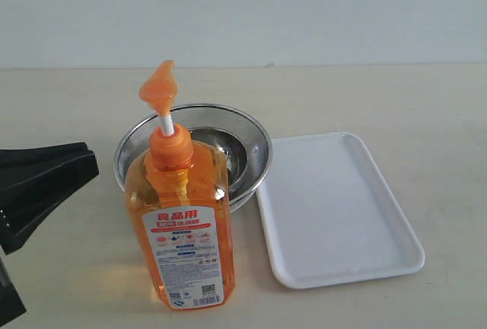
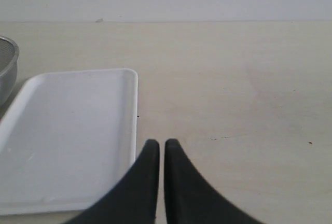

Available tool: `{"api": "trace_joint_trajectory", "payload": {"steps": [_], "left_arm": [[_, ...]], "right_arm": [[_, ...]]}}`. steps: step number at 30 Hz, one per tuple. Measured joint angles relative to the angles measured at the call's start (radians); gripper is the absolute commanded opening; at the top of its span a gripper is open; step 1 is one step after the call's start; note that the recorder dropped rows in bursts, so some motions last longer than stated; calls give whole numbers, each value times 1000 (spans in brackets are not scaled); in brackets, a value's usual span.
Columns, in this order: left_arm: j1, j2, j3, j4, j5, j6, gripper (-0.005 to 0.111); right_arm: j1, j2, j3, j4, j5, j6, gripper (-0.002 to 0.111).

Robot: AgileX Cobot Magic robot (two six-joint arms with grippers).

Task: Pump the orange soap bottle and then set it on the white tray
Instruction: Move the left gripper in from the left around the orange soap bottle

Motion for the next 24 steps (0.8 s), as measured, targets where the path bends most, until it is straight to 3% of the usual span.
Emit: {"api": "trace_joint_trajectory", "payload": {"steps": [5,8,16,24], "left_arm": [[0,58,0,-20,-50,2,61],[0,106,0,-47,-136,6,73],[0,231,0,-160,-249,146,74],[0,344,-22,-181,-369,200,74]], "right_arm": [[0,0,0,0,0,0,1],[0,0,0,0,0,0,1],[0,0,0,0,0,0,1],[0,0,0,0,0,0,1]]}}
